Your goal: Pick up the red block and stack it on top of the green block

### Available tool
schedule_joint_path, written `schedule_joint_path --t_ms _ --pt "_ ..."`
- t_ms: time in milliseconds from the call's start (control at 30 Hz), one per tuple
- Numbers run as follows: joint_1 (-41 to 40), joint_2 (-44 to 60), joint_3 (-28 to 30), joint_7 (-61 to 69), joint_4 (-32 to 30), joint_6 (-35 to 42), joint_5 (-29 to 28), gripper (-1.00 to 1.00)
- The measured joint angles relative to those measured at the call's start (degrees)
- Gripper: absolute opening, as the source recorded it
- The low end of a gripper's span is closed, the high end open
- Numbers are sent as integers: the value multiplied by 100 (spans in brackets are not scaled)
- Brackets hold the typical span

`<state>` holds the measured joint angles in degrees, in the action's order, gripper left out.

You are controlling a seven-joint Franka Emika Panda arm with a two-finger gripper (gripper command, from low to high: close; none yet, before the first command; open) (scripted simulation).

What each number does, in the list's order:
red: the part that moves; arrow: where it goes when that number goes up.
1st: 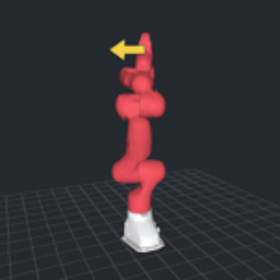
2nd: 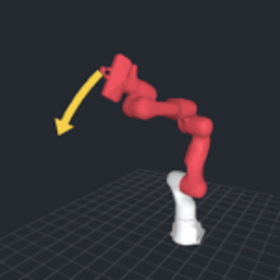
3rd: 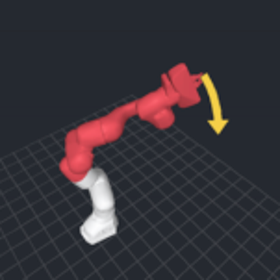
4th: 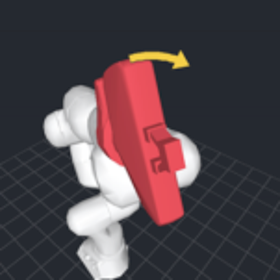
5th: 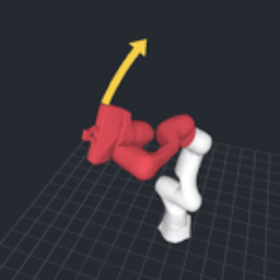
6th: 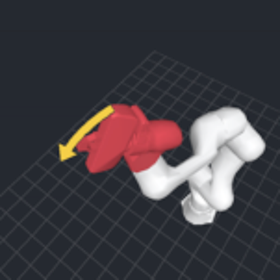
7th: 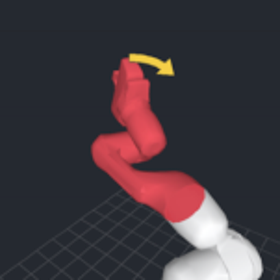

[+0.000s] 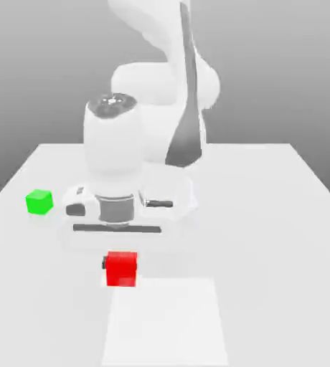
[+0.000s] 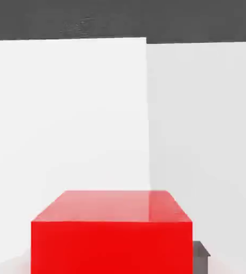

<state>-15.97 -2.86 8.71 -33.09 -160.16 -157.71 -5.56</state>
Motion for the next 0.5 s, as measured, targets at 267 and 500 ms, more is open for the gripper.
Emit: schedule_joint_path --t_ms 267,500 --pt "-1627 -597 1375 1174 -226 299 -768 -100" --pt "-3135 -1111 2708 2230 -426 554 -1403 -100"
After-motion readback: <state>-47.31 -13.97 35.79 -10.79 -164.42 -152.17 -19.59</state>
